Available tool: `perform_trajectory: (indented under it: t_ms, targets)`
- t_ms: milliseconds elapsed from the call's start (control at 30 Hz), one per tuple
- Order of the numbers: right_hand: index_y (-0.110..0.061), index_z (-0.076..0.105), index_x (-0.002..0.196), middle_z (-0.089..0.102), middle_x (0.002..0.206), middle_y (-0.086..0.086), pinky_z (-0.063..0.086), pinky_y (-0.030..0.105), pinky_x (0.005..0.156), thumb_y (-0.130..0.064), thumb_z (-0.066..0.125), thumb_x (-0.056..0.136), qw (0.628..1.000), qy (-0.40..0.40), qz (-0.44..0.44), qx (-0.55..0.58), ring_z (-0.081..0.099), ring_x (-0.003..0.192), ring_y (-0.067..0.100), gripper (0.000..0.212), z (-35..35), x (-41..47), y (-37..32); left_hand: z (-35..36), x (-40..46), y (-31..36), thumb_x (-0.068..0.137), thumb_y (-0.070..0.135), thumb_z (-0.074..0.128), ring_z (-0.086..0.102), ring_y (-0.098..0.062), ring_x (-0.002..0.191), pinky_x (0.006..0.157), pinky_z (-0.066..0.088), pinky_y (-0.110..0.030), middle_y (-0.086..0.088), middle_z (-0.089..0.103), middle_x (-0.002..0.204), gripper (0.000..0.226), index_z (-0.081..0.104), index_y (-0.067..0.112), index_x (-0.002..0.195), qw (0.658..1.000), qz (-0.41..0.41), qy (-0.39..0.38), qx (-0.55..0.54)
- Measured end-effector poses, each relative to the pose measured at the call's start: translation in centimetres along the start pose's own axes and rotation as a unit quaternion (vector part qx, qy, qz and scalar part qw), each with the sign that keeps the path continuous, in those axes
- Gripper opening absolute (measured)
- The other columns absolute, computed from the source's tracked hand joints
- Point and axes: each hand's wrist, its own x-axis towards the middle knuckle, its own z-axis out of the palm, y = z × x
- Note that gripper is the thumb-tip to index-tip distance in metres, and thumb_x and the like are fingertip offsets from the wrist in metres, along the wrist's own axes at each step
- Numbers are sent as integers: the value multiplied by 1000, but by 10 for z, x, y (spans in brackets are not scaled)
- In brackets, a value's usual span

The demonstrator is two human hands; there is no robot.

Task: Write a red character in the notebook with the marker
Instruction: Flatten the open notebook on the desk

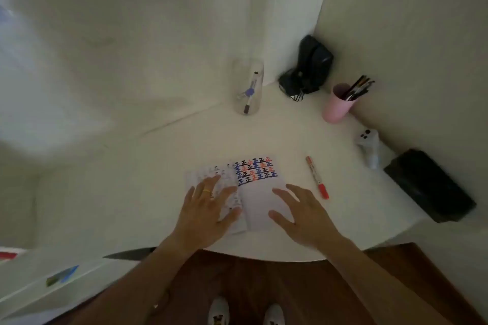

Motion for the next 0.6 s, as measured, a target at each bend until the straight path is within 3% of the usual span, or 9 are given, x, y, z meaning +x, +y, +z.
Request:
perform_trajectory:
  t_ms: [100, 200, 367, 467, 600]
  targets:
    - [-33, 47, 145, 45, 156, 4, 40, 47, 114, -70, 32, 91, 998, 55, -22, -23, 40, 142, 26, 68, 49, 33, 18, 46, 12, -15, 93, 66, 40, 34, -30, 146, 112, 33, -56, -7, 38, 158, 58, 50, 36, 141, 1000, 20, 21, 3]
    - [-25, 63, 131, 58, 141, 10, 47, 49, 102, -62, 47, 92, 984, 159, -61, -50, 51, 128, 33, 56, 90, 52, 34, 82, 14, -31, 93, 59, 49, 26, -26, 150, 117, 25, -55, -4, 33, 161, 57, 46, 34, 145, 995, 57, 79, -14]
    - [-24, 67, 128, 61, 137, 11, 46, 44, 99, -57, 56, 90, 960, 259, -89, -60, 53, 125, 33, 51, 116, 60, 46, 103, 17, -37, 89, 54, 59, 31, -21, 148, 117, 28, -54, 0, 39, 158, 57, 51, 34, 141, 987, 65, 144, -20]
    - [-24, 68, 124, 63, 131, 9, 48, 42, 95, -56, 56, 90, 947, 297, -106, -64, 56, 120, 30, 48, 120, 60, 46, 107, 16, -39, 90, 59, 51, 35, -19, 146, 116, 32, -52, 1, 41, 156, 56, 50, 35, 141, 984, 70, 164, -12]
    - [-24, 68, 110, 64, 114, 2, 51, 39, 86, -56, 55, 89, 933, 335, -110, -67, 58, 106, 25, 41, 122, 59, 47, 109, 12, -36, 90, 64, 44, 43, -17, 138, 115, 32, -36, 4, 48, 150, 54, 52, 37, 136, 978, 69, 196, 4]
